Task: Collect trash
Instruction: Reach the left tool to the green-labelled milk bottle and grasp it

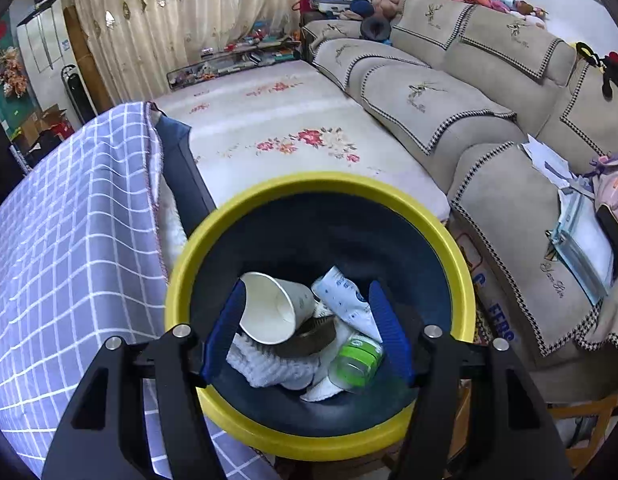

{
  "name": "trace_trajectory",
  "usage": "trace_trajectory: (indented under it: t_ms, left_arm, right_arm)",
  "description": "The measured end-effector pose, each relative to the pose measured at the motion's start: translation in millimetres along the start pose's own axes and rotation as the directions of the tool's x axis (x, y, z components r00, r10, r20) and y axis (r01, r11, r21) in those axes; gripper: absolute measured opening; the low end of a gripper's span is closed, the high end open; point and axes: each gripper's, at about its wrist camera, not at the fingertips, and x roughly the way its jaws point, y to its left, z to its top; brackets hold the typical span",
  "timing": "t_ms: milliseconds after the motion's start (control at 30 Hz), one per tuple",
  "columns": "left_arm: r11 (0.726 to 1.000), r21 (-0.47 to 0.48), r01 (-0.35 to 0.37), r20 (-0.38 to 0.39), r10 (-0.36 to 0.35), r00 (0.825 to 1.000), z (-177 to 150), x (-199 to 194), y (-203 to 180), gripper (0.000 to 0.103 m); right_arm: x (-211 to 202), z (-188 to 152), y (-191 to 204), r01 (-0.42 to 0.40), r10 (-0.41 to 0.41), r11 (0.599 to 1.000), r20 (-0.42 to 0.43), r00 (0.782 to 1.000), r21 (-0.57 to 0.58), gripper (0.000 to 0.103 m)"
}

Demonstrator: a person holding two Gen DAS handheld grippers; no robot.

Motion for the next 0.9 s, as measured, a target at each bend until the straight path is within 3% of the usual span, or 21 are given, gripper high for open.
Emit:
trace_trajectory:
  t_ms: [300,533,800,900]
  left_arm:
    - [0.998,0.012,-0.062,0.010,0.062,0.998,48,42,-32,0.081]
    - [0.991,-0.049,-0.123,0.013,0.124,0.992,86,67,9,0.081]
    - [0.987,0.001,-0.161,0.012,0.161,0.987,107,87,53,0.081]
    - [0.980,-0.025,-0.196,0.018,0.197,0.980,112,91,71,0.081]
  right_arm:
    - [-8,9,12,-0.057,0.058,0.998,0.016,0.998,-0.024,0.061]
    - [-9,11,17,-0.086,0.087,0.996,0.017,0.996,-0.038,0.062]
    - [-7,13,33,-0.099,0.100,0.993,0.014,0.995,-0.061,0.062]
    - [-6,13,39,-0.104,0.105,0.992,0.014,0.994,-0.069,0.062]
